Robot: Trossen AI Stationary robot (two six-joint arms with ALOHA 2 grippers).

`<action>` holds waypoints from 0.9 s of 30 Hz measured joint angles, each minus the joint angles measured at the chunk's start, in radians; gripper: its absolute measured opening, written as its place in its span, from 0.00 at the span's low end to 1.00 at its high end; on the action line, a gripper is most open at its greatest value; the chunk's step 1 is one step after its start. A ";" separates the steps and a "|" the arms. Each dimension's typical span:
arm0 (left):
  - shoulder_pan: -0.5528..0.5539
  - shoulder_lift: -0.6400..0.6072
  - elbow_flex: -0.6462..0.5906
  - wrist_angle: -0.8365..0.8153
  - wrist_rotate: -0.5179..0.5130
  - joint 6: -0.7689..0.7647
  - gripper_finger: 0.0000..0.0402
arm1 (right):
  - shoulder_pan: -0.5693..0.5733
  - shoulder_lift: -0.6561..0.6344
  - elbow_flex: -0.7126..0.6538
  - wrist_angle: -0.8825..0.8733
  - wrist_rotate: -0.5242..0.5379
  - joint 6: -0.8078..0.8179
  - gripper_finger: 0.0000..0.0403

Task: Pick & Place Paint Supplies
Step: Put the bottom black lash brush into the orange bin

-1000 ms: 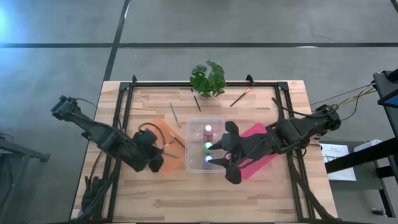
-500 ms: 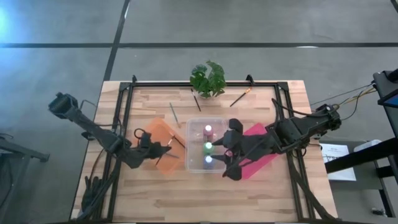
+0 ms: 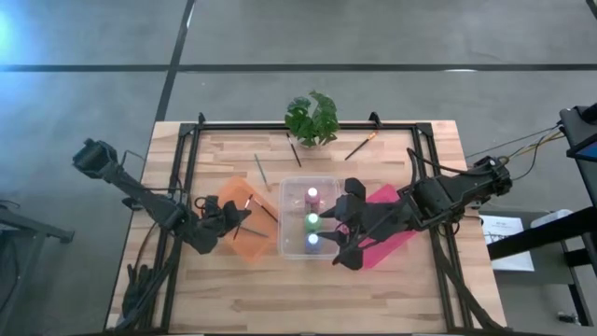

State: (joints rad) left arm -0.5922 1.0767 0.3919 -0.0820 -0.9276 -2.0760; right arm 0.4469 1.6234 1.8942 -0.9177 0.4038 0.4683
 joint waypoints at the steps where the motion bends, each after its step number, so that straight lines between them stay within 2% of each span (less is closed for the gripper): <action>1: 0.000 0.000 -0.001 -0.005 0.000 -0.001 0.10 | 0.000 0.000 0.000 0.000 0.000 0.000 0.50; 5: -0.006 0.000 -0.003 -0.007 -0.003 -0.045 0.11 | 0.000 0.000 0.000 0.000 0.000 0.004 0.50; 27: -0.009 -0.002 0.000 -0.005 -0.015 -0.042 0.13 | 0.000 0.001 0.000 -0.013 0.009 0.004 0.50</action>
State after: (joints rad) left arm -0.6014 1.0748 0.3916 -0.0868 -0.9428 -2.1178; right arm 0.4465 1.6245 1.8938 -0.9310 0.4130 0.4721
